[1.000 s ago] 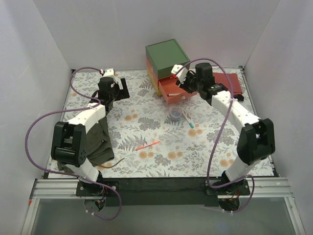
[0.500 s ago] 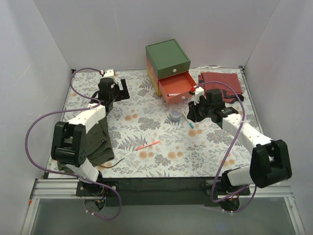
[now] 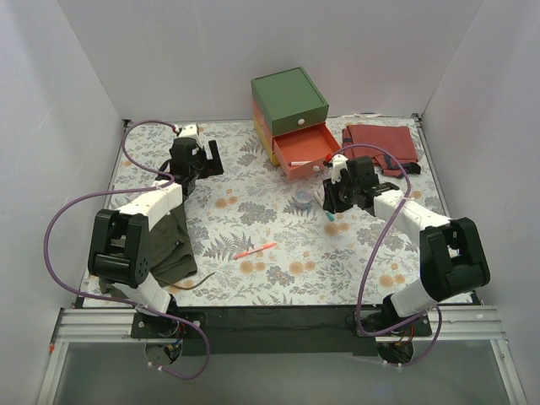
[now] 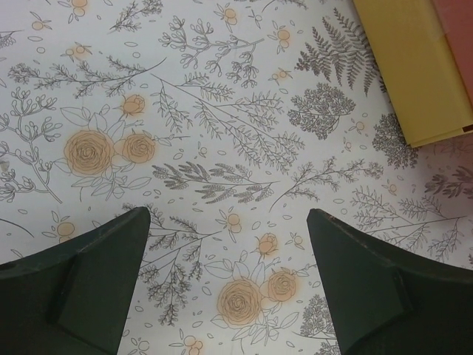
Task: Sort the stationery into containers
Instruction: Pick up the pen from the center of the board.
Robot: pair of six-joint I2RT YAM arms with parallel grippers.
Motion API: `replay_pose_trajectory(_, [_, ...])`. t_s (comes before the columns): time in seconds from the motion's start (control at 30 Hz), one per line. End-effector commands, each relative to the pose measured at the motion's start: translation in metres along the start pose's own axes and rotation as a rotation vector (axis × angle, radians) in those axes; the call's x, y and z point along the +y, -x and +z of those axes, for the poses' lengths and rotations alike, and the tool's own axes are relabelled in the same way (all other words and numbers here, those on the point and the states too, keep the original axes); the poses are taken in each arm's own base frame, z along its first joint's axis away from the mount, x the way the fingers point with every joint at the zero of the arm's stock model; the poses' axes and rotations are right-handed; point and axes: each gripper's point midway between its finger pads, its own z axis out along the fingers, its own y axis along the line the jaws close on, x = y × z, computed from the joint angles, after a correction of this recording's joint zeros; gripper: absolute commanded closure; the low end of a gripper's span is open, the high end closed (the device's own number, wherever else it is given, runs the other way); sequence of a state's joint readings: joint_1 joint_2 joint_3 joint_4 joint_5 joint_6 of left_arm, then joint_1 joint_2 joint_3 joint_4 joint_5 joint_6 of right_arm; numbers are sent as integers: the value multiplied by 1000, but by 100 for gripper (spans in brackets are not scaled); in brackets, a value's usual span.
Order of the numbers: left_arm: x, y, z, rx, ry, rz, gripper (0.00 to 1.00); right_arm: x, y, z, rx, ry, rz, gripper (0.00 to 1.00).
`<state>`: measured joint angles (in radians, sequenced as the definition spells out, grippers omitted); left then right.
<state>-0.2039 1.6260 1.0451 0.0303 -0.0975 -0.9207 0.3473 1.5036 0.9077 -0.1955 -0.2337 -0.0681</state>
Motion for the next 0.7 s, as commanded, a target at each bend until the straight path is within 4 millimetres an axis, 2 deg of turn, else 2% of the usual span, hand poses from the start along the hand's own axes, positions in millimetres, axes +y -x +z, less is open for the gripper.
replay_pose_trajectory(0.0, [5, 14, -13, -45, 15, -3, 11, -9, 17, 6, -41, -41, 19, 66])
replay_pose_trajectory(0.27, [7, 7, -12, -31, 24, -2, 11, -19, 8, 27, 17, -61, 32, 59])
replay_pose_trajectory(0.67, [8, 2, -2, -8, 29, -2, 11, -27, 10, 43, 39, -71, 20, 58])
